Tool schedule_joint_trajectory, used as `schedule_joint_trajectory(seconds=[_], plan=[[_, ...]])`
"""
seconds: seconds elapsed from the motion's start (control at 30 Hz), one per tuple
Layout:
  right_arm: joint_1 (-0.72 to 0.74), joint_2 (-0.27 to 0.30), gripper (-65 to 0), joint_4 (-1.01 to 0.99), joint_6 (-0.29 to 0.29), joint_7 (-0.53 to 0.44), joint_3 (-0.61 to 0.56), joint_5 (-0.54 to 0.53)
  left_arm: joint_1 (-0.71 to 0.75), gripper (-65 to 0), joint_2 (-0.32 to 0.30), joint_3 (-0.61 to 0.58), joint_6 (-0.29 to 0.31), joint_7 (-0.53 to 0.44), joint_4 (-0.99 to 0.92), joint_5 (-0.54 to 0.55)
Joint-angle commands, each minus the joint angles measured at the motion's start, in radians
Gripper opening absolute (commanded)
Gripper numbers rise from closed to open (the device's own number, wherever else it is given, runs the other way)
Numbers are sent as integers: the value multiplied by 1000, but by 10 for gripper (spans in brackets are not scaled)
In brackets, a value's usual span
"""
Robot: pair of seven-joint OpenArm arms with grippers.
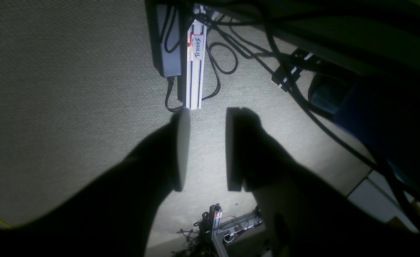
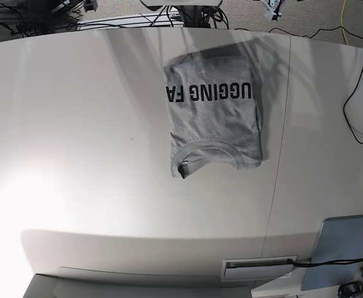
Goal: Fold the T-shirt properly
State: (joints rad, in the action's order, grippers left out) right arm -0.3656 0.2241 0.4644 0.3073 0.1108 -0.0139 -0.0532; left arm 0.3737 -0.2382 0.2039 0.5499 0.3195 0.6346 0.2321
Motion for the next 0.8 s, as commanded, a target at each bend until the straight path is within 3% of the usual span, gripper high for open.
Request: schedule_joint_trajectory(seconds=[0.0, 0.27, 0.43, 0.77], plan=[[-10, 8, -650, 0, -1, -20, 3, 0, 11, -460, -8, 1, 7, 1, 3, 3], [1, 0, -650, 0, 0, -43, 3, 0, 8, -460, -5, 1, 5, 1, 3, 6], [3, 0, -650, 0, 0, -45, 3, 0, 8, -461, 12, 1, -110, -32, 3, 6], [3, 0, -650, 0, 0, -63, 3, 0, 8, -461, 66, 1, -106, -33, -4, 1]])
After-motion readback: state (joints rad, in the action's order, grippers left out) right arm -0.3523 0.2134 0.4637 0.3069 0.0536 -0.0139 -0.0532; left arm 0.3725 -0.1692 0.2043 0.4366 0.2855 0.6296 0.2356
